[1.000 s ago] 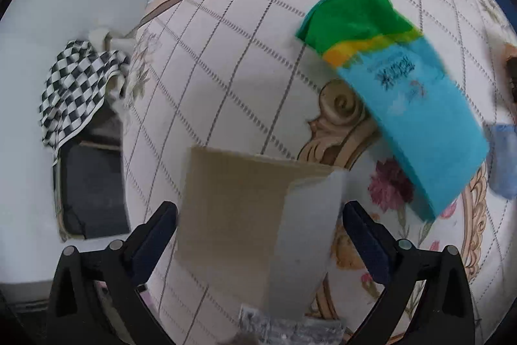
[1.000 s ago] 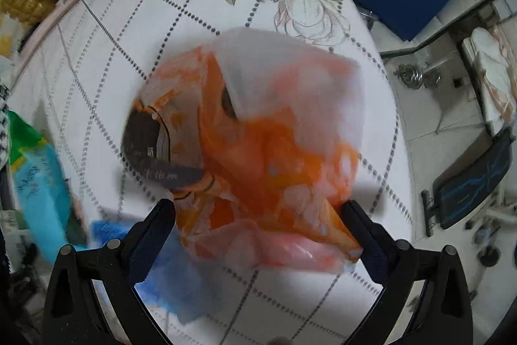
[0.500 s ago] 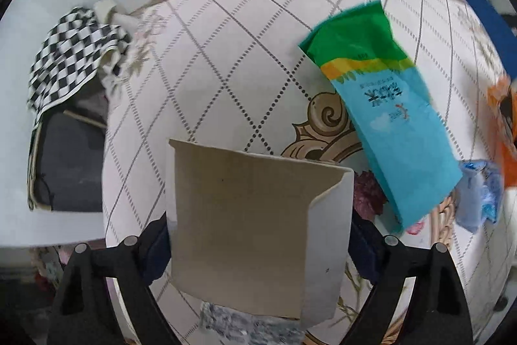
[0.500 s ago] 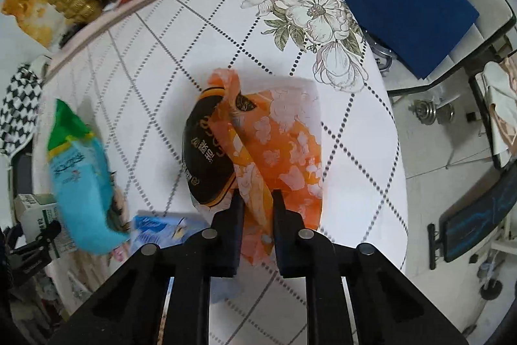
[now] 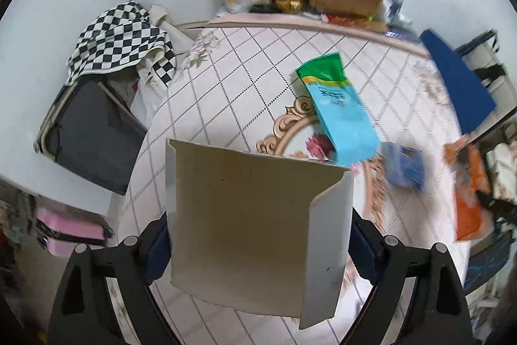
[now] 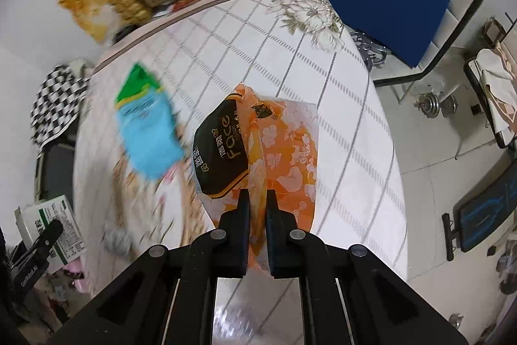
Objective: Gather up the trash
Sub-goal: 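Grasp the beige cardboard piece with the left tool while the right tool grasps the orange snack wrapper, then carry the cardboard and orange wrapper to the bin and release both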
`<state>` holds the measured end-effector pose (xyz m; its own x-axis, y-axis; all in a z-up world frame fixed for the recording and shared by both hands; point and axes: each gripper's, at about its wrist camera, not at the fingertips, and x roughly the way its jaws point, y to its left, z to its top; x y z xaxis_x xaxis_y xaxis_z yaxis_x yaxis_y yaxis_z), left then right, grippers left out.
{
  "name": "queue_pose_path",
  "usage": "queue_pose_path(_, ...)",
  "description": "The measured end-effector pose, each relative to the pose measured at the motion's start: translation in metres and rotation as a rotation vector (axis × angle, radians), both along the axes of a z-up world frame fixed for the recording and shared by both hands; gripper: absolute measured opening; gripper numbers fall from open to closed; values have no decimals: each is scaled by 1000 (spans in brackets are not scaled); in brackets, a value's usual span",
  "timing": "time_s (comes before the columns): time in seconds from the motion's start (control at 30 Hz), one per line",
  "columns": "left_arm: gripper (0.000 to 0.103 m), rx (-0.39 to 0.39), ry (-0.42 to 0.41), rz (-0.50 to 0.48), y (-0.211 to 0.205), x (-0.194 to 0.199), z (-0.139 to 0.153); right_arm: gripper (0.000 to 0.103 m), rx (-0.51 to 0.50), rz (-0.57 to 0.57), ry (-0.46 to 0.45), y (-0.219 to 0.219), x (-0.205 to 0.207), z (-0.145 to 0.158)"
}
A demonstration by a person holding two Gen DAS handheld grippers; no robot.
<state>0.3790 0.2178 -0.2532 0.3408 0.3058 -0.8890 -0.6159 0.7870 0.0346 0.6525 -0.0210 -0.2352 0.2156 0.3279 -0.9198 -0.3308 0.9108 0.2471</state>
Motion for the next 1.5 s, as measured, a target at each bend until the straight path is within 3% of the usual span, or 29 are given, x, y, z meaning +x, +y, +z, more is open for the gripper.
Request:
queue_pose_path(0.23, 90, -27, -107, -45, -39, -105, 32, 8, 36, 13, -45, -33, -149, 33)
queue_pose_path(0.37, 90, -46, -116, -110, -70, -170, 35, 8, 89, -26, -48, -67, -261, 45)
queue_pose_path(0.53, 90, -104, -83, -168, -99, -236, 22, 7, 95, -53, -15, -95, -376, 35)
queue_pose_path(0.73, 90, -212, 27, -191, -132, -307, -31, 7, 58, -51, 100, -134, -477, -13)
queue_pose_path(0.87, 90, -282, 129, -201, -153, -339, -84, 7, 12, -62, 244, -162, -532, -80)
queue_pose_path(0.97, 90, -347, 204, -201, -171, -351, -138, 7, -9, -86, 361, -177, -555, -142)
queue_pose_path(1.03, 90, -394, 237, -208, -184, -349, -185, 7, -38, -91, 388, -184, -563, -188)
queue_pose_path(1.07, 90, -412, 242, -215, -187, -347, -200, 7, -41, -97, 399, -186, -564, -202)
queue_pose_path(1.2, 90, -535, 275, -221, -201, -327, -310, 7, -32, -156, 457, -198, -558, -299)
queue_pose_path(1.33, 94, -603, 326, -195, -203, -309, -411, 7, -9, -214, 508, -205, -544, -398)
queue_pose_path(1.37, 95, -606, 335, -193, -204, -306, -425, 7, -16, -225, 521, -206, -539, -431)
queue_pose_path(1.4, 96, -612, 345, -190, -204, -300, -451, 8, -14, -236, 524, -208, -537, -450)
queue_pose_path(1.5, 97, -614, 360, -179, -200, -301, -490, 11, 2, -229, 554, -203, -525, -511)
